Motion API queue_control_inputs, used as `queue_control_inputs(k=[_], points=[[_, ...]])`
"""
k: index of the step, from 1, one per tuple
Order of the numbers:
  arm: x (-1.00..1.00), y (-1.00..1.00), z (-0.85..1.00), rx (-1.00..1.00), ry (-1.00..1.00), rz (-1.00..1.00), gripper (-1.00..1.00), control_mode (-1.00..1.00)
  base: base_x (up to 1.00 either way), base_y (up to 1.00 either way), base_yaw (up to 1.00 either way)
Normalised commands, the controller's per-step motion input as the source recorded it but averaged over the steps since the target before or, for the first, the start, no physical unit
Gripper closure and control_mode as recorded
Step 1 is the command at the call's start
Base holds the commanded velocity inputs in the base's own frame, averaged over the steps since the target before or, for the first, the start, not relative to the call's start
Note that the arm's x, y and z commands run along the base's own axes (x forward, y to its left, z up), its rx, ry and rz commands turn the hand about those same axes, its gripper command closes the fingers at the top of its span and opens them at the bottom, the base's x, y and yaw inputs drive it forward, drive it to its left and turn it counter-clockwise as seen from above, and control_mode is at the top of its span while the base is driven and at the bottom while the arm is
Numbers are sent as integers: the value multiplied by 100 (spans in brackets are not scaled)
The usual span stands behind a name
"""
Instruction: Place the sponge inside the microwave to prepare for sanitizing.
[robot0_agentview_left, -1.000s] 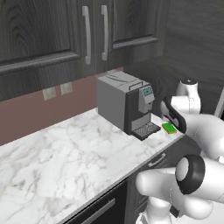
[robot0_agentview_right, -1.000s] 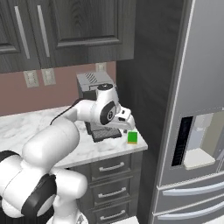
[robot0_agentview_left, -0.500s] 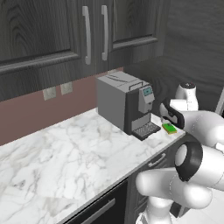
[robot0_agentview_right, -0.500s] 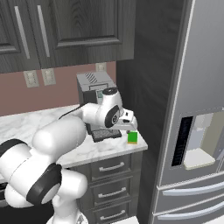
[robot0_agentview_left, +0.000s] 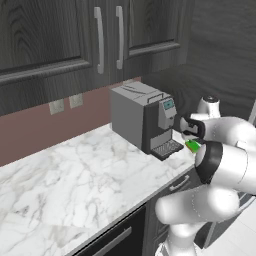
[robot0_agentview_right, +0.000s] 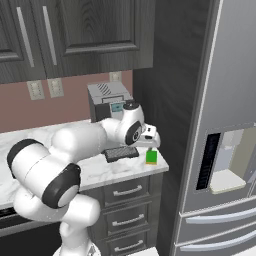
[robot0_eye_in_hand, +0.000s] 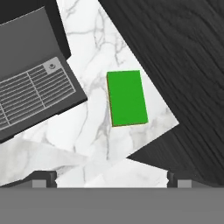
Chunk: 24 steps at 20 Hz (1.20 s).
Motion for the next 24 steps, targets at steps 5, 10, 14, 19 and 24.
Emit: queue_control_inputs(k=[5, 10, 14, 19, 24], points=[[29, -8, -7, 1, 0, 0, -100, -100, 0, 0, 0], [7, -12, -11, 1, 0, 0, -100, -100, 0, 0, 0], [0, -6, -16, 1, 0, 0, -100, -100, 0, 0, 0], [0, 0, -24, 1, 0, 0, -100, -100, 0, 0, 0], [6, 0, -30, 0, 0, 0, -100, -100, 0, 0, 0]])
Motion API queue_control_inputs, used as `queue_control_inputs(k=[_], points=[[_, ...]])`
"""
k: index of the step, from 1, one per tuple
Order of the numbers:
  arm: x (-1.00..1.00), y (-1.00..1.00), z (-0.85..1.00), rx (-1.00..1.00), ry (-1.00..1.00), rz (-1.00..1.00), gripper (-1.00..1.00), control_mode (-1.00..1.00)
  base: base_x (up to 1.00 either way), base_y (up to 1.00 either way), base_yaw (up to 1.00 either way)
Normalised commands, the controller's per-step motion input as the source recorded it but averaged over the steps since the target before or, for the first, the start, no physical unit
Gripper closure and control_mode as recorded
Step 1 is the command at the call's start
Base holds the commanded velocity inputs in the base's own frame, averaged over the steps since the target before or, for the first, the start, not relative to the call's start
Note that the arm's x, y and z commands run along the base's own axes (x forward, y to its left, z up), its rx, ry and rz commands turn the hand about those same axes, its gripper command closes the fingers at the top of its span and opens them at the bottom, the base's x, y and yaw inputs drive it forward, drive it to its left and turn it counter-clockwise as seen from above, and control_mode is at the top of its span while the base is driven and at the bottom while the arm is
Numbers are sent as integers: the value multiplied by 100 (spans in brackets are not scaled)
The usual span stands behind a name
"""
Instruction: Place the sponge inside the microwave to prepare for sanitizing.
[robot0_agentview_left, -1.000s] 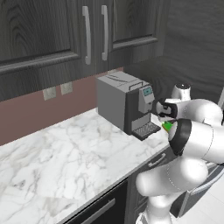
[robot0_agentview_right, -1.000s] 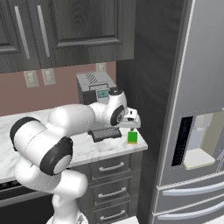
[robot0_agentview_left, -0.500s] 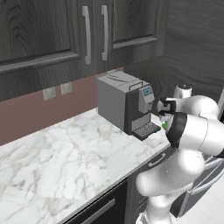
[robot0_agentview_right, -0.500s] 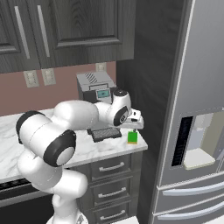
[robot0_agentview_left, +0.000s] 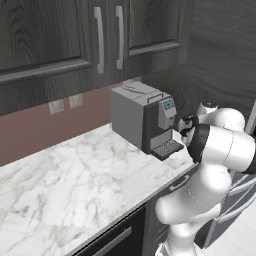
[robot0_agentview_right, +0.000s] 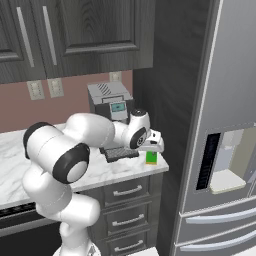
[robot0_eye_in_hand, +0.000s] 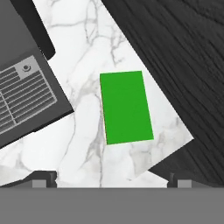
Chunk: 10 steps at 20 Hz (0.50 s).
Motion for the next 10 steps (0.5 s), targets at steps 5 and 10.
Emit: queue_control_inputs(k=[5, 10], points=[[10, -1, -20, 0, 0, 0, -100, -100, 0, 0, 0], [16, -2, -10, 0, 0, 0, -100, -100, 0, 0, 0]])
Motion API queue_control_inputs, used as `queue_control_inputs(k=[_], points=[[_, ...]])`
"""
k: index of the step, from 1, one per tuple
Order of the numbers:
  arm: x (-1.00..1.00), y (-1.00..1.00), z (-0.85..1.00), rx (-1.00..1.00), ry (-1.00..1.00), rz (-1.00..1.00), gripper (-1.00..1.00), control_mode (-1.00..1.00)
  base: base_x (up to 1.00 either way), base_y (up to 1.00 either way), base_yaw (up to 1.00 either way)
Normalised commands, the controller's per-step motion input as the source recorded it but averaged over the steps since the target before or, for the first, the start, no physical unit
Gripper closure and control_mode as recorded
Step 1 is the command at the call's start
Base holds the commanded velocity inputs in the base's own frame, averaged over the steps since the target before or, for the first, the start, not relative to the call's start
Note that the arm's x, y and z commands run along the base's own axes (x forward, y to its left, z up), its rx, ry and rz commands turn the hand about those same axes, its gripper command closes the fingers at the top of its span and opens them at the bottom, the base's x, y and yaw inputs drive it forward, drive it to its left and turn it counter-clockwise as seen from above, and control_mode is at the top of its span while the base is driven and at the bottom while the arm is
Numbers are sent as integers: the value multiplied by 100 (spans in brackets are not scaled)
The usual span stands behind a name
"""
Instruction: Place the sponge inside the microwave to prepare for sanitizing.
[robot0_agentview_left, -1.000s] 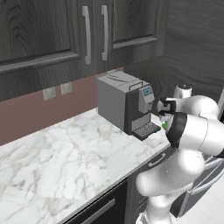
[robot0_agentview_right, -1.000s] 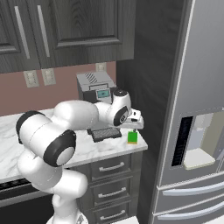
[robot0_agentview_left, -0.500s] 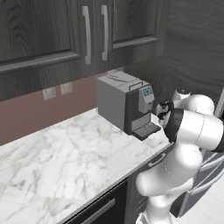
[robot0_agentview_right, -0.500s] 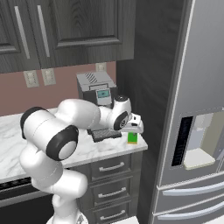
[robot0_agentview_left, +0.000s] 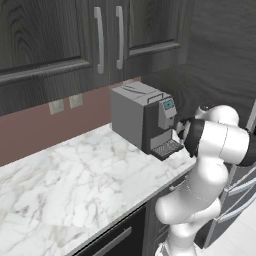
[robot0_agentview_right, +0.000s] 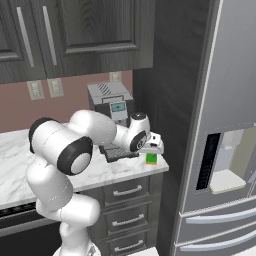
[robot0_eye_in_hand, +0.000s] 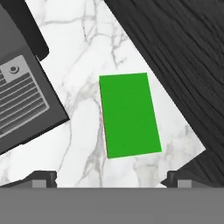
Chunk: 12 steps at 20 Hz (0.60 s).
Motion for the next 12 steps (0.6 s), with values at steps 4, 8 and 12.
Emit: queue_control_inputs(k=[4, 8, 12], points=[[21, -7, -6, 0, 0, 0, -100, -100, 0, 0, 0], [21, -13, -6, 0, 0, 0, -100, -100, 0, 0, 0], [18, -22, -11, 1, 0, 0, -100, -100, 0, 0, 0]])
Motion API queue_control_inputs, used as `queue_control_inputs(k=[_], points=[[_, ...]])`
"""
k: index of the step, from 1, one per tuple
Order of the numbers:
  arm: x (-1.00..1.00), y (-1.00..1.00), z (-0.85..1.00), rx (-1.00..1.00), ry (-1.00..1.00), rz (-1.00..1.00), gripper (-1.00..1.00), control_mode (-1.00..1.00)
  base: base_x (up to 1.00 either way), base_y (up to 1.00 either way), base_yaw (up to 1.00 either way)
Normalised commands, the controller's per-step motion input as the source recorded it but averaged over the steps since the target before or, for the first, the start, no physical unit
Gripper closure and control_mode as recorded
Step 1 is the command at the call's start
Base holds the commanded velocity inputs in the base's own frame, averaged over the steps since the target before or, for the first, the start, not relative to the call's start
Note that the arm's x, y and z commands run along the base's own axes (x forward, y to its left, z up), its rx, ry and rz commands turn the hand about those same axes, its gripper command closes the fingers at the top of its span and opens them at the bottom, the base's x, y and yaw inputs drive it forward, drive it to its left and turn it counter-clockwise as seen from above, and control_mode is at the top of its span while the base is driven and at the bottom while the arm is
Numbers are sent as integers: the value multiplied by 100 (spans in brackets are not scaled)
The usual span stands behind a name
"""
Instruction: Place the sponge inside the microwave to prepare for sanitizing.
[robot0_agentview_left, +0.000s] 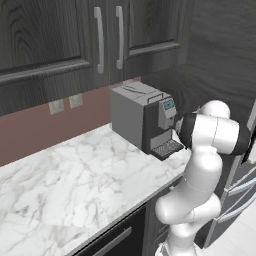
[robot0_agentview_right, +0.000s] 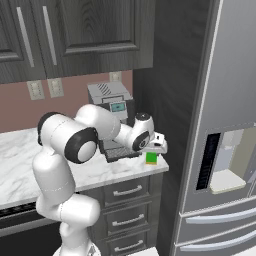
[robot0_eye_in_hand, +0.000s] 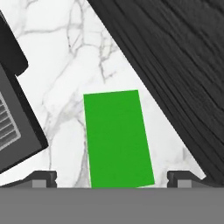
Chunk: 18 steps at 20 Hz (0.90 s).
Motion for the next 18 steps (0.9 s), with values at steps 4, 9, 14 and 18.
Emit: queue_control_inputs(k=[4, 9, 14, 18], points=[[11, -15, -14, 1, 0, 0, -100, -100, 0, 0, 0], [4, 0, -17, 0, 0, 0, -100, -100, 0, 0, 0], [1, 0, -13, 0, 0, 0, -100, -100, 0, 0, 0], [3, 0, -9, 1, 0, 0, -100, -100, 0, 0, 0]])
